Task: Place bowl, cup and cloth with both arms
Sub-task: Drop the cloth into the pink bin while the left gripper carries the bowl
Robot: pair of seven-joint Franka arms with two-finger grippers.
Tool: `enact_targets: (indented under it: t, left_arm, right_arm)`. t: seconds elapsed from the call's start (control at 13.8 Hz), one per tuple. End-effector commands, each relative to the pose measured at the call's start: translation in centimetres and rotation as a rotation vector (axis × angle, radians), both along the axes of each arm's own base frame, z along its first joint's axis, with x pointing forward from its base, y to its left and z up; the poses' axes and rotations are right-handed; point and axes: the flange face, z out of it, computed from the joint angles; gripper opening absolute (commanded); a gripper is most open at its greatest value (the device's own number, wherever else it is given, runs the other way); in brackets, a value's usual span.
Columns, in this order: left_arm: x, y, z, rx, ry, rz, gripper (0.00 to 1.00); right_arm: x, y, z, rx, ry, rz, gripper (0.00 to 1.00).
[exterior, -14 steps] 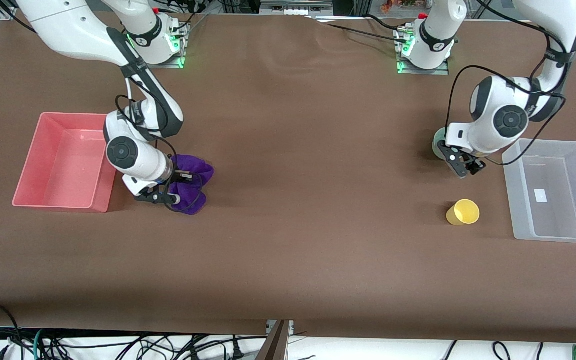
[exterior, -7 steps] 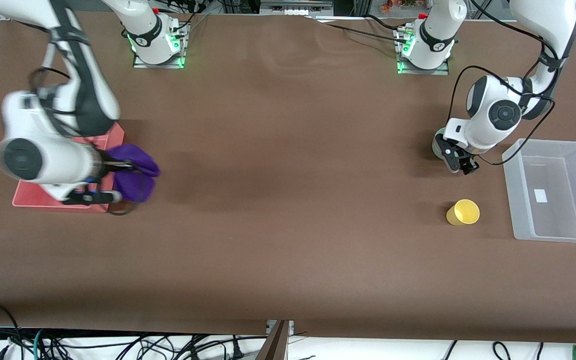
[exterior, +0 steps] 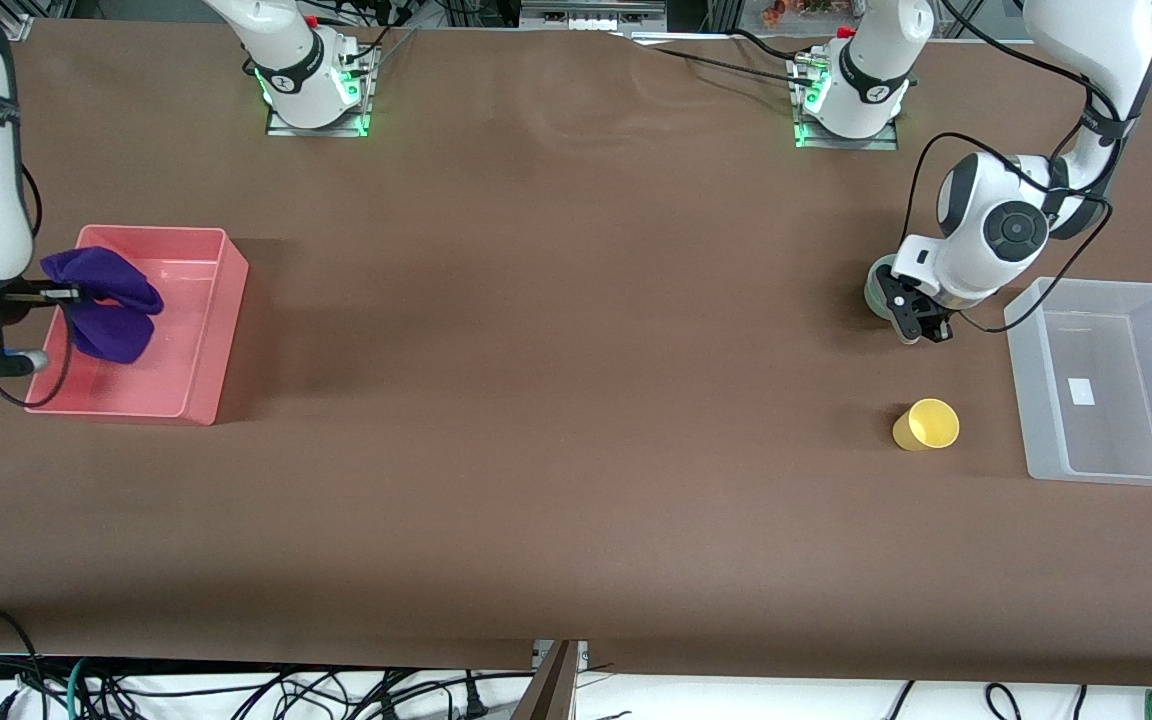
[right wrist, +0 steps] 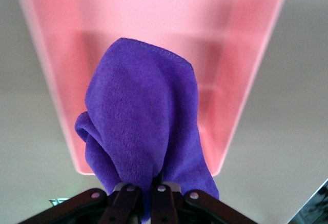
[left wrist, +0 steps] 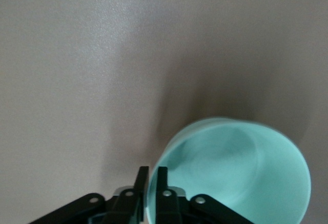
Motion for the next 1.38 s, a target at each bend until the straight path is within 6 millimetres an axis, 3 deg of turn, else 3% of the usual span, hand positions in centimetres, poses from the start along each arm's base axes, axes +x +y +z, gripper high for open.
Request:
enact_targets:
  t: [0.0,0.22,0.44,0.58,0.65,0.73,0.87,0.94,1.02,1.16,1.31]
  left_arm:
    - [0.5,0.2,1.5,0.010,-0.028,-0.024,0.00]
    - [2.5,0.6,4.8,0.033,-0.024,-0.011,0.00]
    - [7.1,2.5,11.2,0.086,0.061,0.012,0.00]
    - [9.9,5.0,15.2,0.101,0.101,-0.035,0.00]
    - [11.3,7.5,16.3,0.101,0.105,-0.042,0.00]
    - [12.4,10.7,16.7,0.095,0.102,-0.069,0.00]
    - [14.6,16.2,15.9,0.083,0.105,-0.125,0.00]
    - [15.3,19.1,14.8,0.076,0.113,-0.134,0.00]
    - [16.0,20.8,13.8,0.070,0.116,-0.152,0.00]
    - [16.8,23.3,12.2,0.065,0.115,-0.153,0.00]
    - [17.9,24.1,11.0,0.075,0.080,-0.161,0.00]
  right_arm:
    - [-1.7,-0.7,-2.8,0.003,0.002,-0.013,0.00]
    - [-3.5,-0.7,-6.2,0.010,0.014,-0.020,0.00]
    - [-5.0,-0.9,-9.1,0.033,-0.008,-0.048,0.00]
    - [-5.8,-1.3,-10.4,0.027,-0.020,-0.057,0.00]
    - [-5.9,-1.6,-10.6,0.023,-0.022,-0.064,0.37]
    - [-5.7,-1.6,-10.4,0.021,-0.027,-0.063,0.98]
    - [-4.6,-2.5,-8.4,0.019,-0.072,-0.076,1.00]
    - [-3.3,-2.9,-6.4,0.020,-0.114,-0.087,1.00]
    - [-2.1,-2.9,-3.8,0.026,-0.136,-0.093,1.00]
    - [0.8,-1.5,3.5,0.109,-0.159,-0.131,1.00]
    - [2.3,1.1,7.5,0.148,-0.177,-0.097,1.00]
